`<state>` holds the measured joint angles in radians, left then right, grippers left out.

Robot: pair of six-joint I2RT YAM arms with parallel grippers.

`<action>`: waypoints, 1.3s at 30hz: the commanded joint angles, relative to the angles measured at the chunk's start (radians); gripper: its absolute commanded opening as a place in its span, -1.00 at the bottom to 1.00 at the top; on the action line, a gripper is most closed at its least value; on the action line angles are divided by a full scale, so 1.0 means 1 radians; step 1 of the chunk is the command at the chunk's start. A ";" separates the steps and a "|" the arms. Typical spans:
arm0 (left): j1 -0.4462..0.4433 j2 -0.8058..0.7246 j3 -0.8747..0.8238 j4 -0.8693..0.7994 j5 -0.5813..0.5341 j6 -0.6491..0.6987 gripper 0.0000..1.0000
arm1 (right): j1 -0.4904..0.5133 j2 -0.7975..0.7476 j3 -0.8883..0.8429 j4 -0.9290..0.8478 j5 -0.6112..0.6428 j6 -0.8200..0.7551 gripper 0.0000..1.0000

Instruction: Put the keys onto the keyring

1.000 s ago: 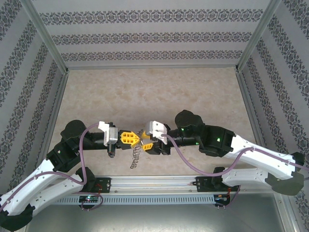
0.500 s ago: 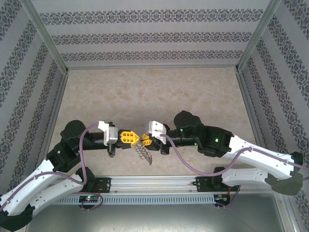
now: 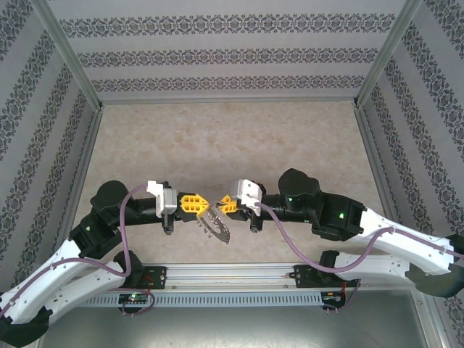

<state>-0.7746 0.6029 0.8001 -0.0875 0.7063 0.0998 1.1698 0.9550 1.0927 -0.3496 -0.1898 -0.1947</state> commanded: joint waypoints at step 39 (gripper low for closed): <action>-0.014 -0.074 -0.264 0.027 -0.484 -0.090 0.52 | -0.515 0.458 0.297 -0.225 -0.013 0.066 -1.00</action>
<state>-0.7788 0.5224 0.5514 -0.1116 0.2661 0.0452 0.7101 1.3544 1.3212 -0.6022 -0.1265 -0.1291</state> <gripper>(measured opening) 0.754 0.060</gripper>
